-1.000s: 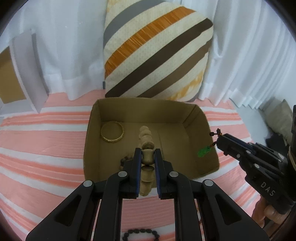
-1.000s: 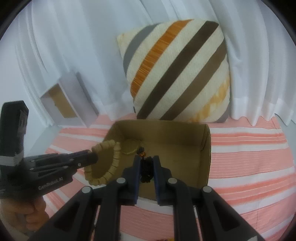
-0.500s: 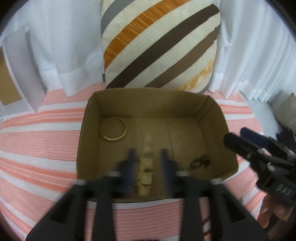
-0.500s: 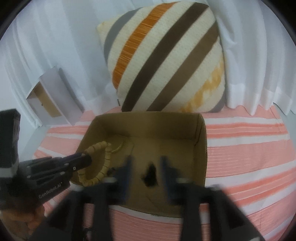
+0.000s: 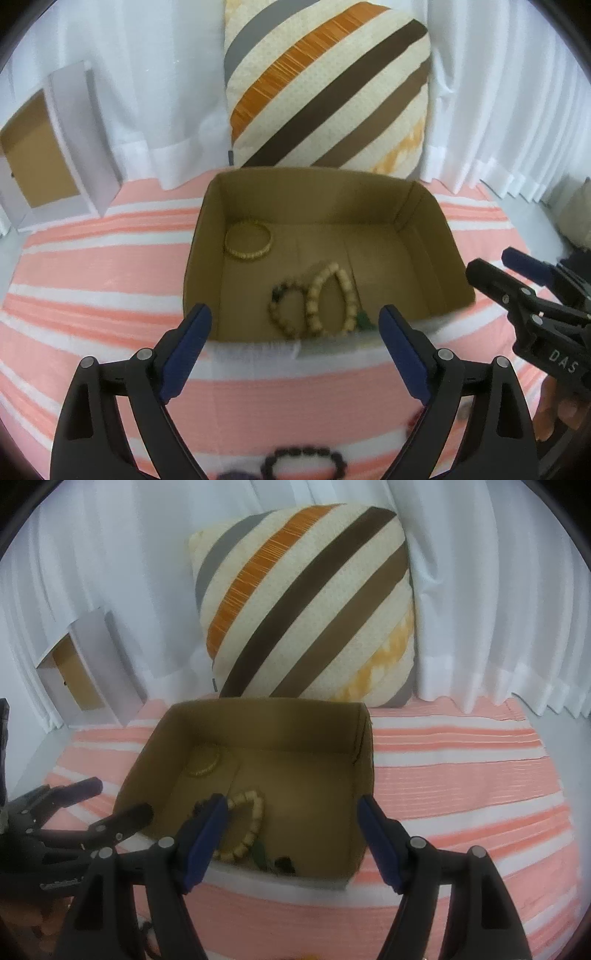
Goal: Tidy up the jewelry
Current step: 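Open both tools to drop the pale bracelet and jade pendant into the box, then withdraw both tools from the box toward the remaining jewelry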
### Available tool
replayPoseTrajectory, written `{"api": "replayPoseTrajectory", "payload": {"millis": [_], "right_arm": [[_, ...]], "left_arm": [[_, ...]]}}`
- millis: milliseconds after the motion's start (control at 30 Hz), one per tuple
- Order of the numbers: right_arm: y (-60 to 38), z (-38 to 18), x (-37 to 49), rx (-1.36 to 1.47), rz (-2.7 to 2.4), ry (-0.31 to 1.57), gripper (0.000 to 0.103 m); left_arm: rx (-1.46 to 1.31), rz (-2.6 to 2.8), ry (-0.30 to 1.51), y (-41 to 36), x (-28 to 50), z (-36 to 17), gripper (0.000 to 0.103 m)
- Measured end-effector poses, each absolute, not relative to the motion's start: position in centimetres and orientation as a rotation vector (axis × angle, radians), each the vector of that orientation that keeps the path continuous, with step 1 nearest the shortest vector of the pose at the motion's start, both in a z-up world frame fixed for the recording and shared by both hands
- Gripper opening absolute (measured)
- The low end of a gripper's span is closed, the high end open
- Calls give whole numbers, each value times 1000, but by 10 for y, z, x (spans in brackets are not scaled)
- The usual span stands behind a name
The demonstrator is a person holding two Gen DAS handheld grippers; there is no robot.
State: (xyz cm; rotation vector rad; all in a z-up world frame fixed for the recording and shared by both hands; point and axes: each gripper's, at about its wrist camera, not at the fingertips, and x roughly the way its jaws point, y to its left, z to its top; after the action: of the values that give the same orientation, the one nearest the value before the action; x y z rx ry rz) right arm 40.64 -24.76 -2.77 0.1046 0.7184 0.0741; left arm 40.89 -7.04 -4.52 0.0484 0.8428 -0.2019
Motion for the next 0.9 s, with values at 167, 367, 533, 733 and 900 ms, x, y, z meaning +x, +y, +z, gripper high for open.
{"api": "replayPoseTrajectory", "payload": {"millis": [167, 367, 533, 733, 900], "right_arm": [[-240, -31, 371, 79, 59, 694, 74], [-237, -40, 325, 58, 45, 676, 74], [-241, -54, 280, 51, 34, 671, 74], [-252, -77, 227, 21, 7, 690, 74], [-265, -92, 183, 17, -33, 707, 74]], "left_arm": [[65, -192, 824, -62, 366, -49, 96], [113, -167, 803, -59, 314, -61, 97], [139, -148, 800, -55, 270, -71, 97], [153, -137, 829, -42, 213, -82, 97], [128, -147, 855, -29, 180, -91, 97]]}}
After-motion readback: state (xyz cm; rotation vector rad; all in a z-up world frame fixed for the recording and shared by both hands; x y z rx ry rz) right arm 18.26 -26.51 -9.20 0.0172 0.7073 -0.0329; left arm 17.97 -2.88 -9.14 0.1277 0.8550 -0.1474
